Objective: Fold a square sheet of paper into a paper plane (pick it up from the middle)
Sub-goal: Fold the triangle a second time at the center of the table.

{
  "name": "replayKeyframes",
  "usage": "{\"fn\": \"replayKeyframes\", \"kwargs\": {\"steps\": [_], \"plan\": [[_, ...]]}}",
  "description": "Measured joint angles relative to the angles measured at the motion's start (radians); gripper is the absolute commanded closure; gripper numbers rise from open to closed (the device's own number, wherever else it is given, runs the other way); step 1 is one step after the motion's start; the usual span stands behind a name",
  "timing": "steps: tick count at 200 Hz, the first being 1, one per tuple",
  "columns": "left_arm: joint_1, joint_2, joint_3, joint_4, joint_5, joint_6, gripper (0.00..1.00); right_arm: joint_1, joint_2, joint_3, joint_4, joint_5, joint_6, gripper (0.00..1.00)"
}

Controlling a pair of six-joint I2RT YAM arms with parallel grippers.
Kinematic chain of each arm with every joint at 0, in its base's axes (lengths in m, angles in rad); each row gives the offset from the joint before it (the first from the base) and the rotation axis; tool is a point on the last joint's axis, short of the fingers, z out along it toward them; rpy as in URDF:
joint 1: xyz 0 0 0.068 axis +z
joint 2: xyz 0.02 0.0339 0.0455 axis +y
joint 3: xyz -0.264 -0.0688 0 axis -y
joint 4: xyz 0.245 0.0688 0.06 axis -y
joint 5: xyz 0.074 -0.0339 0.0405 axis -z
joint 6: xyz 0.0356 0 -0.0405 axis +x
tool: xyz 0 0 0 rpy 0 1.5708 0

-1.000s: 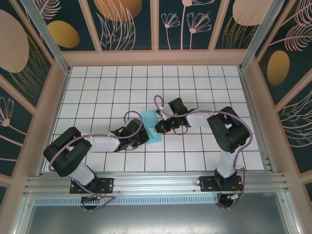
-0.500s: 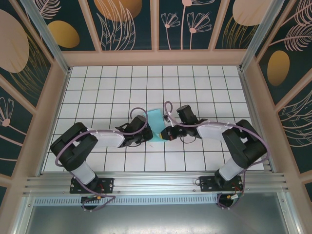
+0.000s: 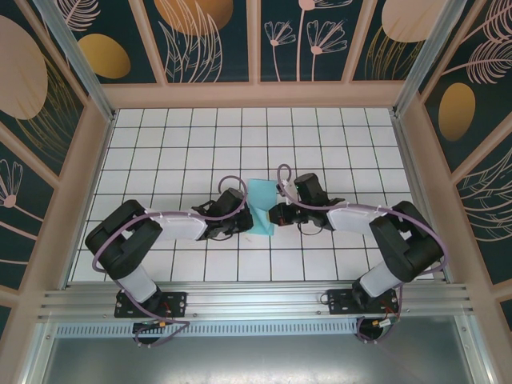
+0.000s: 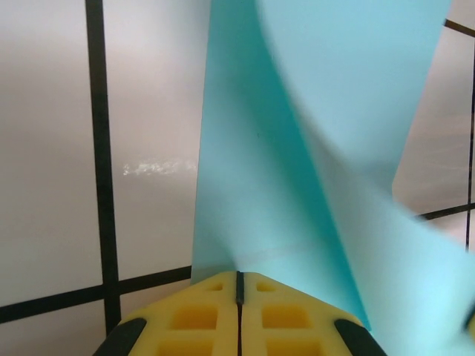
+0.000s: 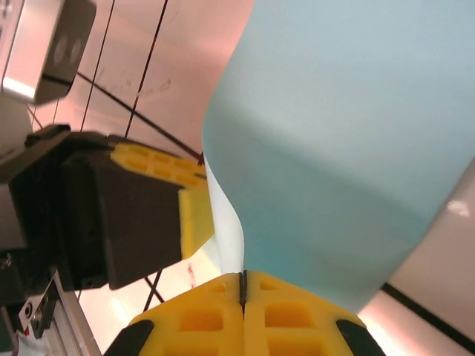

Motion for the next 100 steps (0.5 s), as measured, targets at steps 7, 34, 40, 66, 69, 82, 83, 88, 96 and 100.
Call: {"fn": "replayKeyframes", "kwargs": {"steps": [7,34,40,66,69,82,83,88,96,100], "plan": [[0.0,0.0,0.0,-0.001,0.0,0.0,0.91,-0.006,0.006,0.009,0.0,0.0,0.0,0.99],[0.0,0.0,0.0,-0.001,0.0,0.0,0.91,-0.021,0.049,0.042,-0.001,-0.007,-0.016,0.99],[0.0,0.0,0.0,-0.001,0.0,0.0,0.91,-0.024,0.059,0.046,-0.002,-0.009,-0.02,0.98],[0.0,0.0,0.0,-0.002,0.0,0.0,0.91,-0.03,0.089,0.057,-0.008,-0.016,-0.046,0.98],[0.0,0.0,0.0,-0.002,0.0,0.0,0.91,-0.03,0.091,0.057,-0.009,-0.017,-0.047,0.98],[0.0,0.0,0.0,-0.002,0.0,0.0,0.91,-0.042,0.098,0.057,-0.011,-0.029,-0.053,0.98],[0.0,0.0,0.0,-0.002,0.0,0.0,0.91,-0.045,0.098,0.057,-0.011,-0.029,-0.053,0.97],[0.0,0.0,0.0,-0.002,0.0,0.0,0.91,-0.052,0.099,0.057,-0.011,-0.032,-0.054,0.97],[0.0,0.0,0.0,-0.002,0.0,0.0,0.91,-0.066,0.101,0.057,-0.011,-0.037,-0.057,0.97],[0.0,0.0,0.0,-0.002,0.0,0.0,0.91,-0.071,0.101,0.057,-0.011,-0.04,-0.061,0.97]]}}
